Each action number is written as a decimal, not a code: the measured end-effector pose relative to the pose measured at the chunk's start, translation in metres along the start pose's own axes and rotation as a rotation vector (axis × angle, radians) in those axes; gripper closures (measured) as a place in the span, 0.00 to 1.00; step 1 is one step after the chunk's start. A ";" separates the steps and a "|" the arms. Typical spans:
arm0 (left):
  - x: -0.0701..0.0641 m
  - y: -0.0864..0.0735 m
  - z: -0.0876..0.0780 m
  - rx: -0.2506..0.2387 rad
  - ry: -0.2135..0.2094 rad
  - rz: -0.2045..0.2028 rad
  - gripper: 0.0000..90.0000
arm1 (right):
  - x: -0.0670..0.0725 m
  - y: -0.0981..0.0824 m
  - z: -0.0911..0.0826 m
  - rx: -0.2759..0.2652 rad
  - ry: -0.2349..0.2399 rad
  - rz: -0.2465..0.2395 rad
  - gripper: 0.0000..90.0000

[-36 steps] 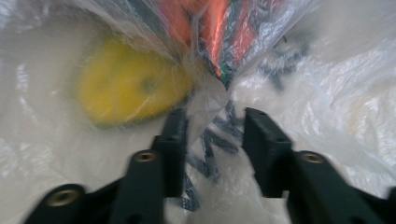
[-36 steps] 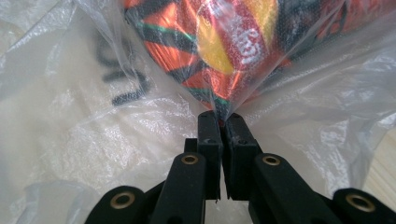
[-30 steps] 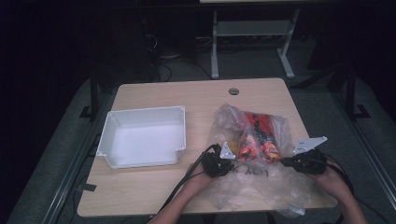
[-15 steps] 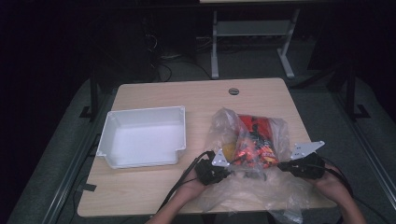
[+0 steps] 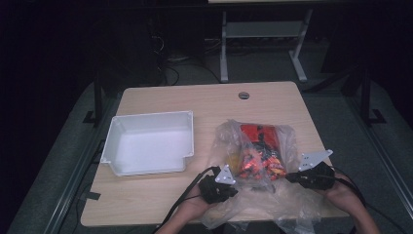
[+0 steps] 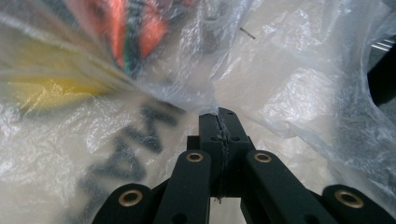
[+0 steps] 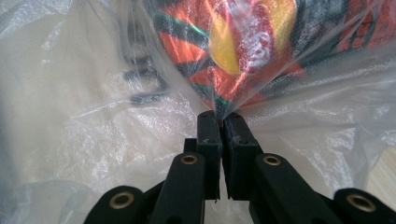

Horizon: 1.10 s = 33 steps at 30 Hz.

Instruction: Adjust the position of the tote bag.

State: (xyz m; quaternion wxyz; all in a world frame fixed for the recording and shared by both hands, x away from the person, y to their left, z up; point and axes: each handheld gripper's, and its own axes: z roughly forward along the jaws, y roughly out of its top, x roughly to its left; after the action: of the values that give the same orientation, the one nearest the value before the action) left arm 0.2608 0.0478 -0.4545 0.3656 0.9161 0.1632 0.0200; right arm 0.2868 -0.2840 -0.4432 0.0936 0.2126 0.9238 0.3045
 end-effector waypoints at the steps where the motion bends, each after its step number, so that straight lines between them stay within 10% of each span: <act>1: -0.002 -0.001 -0.002 0.007 -0.009 0.008 1.00 | 0.001 0.001 0.000 0.002 0.001 -0.006 0.95; 8: -0.007 -0.002 -0.008 -0.001 -0.019 0.015 1.00 | 0.003 0.003 0.002 0.007 0.021 -0.027 0.92; 19: 0.002 0.004 -0.021 -0.026 0.006 0.008 1.00 | 0.008 -0.005 -0.008 0.002 0.086 0.057 0.47; 33: 0.016 -0.002 -0.034 -0.056 0.045 -0.040 1.00 | 0.016 -0.010 0.006 0.072 0.045 -0.013 0.79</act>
State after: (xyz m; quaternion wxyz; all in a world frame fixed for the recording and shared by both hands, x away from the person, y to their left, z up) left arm 0.2704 0.0765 -0.4326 0.3876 0.9015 0.1889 0.0378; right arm 0.2704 -0.2813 -0.4545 0.0672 0.2030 0.9374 0.2749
